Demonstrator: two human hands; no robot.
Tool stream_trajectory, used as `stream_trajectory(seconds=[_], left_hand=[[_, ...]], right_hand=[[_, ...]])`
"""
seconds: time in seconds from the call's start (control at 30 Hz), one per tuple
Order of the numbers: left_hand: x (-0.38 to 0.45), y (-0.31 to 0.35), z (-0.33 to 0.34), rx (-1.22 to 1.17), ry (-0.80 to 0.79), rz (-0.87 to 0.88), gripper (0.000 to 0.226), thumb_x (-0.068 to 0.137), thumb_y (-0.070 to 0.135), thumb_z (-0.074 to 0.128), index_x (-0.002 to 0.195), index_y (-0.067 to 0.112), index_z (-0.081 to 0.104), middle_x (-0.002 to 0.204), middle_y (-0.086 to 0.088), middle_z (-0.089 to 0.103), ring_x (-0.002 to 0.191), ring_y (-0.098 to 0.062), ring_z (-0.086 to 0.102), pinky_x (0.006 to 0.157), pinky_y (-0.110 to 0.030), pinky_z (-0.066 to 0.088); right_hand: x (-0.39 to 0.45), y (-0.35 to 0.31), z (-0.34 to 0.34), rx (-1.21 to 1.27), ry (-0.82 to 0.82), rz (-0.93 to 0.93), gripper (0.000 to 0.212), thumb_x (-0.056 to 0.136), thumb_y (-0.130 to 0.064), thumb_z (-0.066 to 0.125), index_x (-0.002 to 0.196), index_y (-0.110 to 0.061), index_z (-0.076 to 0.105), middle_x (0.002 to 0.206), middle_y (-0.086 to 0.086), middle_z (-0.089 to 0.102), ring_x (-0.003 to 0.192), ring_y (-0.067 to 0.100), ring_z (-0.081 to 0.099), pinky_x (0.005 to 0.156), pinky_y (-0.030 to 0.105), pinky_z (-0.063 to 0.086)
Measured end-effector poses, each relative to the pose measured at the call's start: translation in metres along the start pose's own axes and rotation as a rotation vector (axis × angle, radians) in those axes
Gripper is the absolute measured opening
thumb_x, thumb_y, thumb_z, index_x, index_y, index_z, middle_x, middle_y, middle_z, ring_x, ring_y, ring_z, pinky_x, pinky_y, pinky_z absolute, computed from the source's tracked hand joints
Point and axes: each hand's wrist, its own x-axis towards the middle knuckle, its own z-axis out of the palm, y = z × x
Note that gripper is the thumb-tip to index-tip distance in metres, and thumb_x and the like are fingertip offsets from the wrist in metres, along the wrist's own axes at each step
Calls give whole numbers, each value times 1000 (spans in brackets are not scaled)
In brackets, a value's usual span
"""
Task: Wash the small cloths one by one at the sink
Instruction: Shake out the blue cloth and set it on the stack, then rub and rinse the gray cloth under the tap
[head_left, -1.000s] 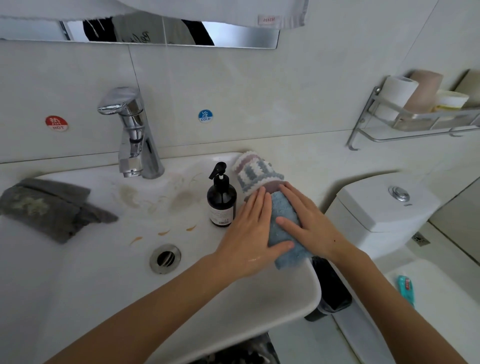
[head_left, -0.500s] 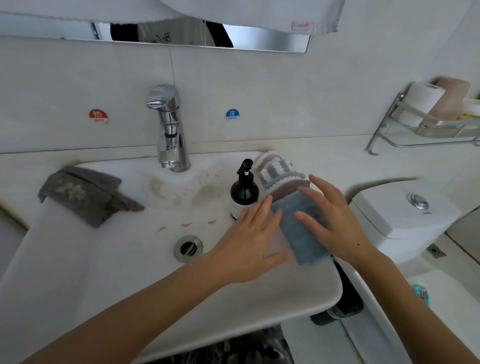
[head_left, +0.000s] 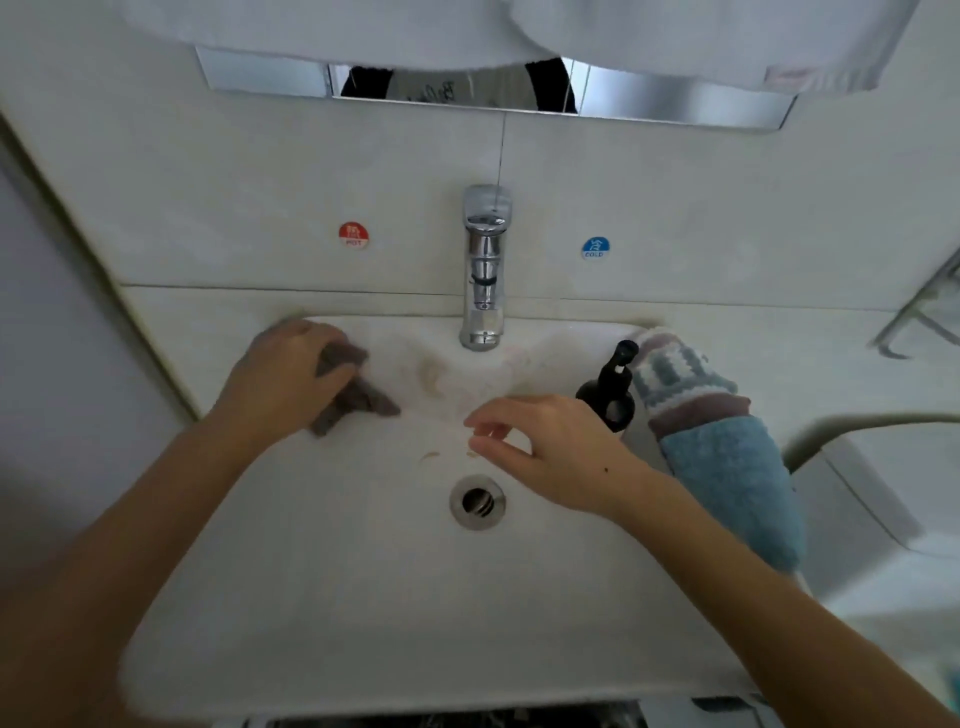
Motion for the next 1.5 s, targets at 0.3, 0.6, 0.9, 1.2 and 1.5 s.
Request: stream_trajectory(seconds=[0.3, 0.6, 0.9, 1.2, 1.5], left_hand=[[28, -60, 10, -16, -160, -217, 68, 89, 25, 67, 149, 24, 35, 143, -26, 41, 130, -39, 41, 103, -42, 35], [15, -39, 1, 318, 94, -98, 41, 89, 10, 61, 130, 10, 60, 101, -30, 65, 89, -46, 61, 75, -46, 46], [19, 31, 4, -139, -144, -102, 43, 82, 13, 70, 124, 14, 65, 126, -7, 63, 107, -23, 58, 89, -28, 42], [2, 74, 33, -867, -433, -163, 37, 81, -2, 71, 113, 14, 66, 96, -5, 69, 76, -9, 66, 60, -23, 56], [-14, 91, 32, -1132, -532, -181, 44, 81, -3, 70, 119, 17, 66, 109, -5, 70, 93, -17, 70, 72, -27, 58]], right_hand=[[18, 2, 31, 62, -112, 69, 26, 99, -36, 53, 114, -20, 68, 101, -7, 72, 87, 8, 66, 78, 29, 52], [16, 18, 34, -14, -241, 173, 29, 99, -39, 51, 119, -24, 65, 106, -10, 70, 89, 7, 63, 75, 24, 45], [11, 44, 32, -107, -569, 326, 49, 97, -52, 50, 140, -30, 43, 129, -2, 58, 109, 18, 58, 86, 31, 46], [7, 18, -20, 97, -40, 188, 28, 96, -37, 58, 120, -24, 64, 95, -14, 66, 89, 10, 64, 83, 38, 54], [57, -8, -79, 51, 516, -17, 57, 89, -52, 55, 136, -21, 52, 136, 0, 51, 124, 18, 49, 100, 33, 44]])
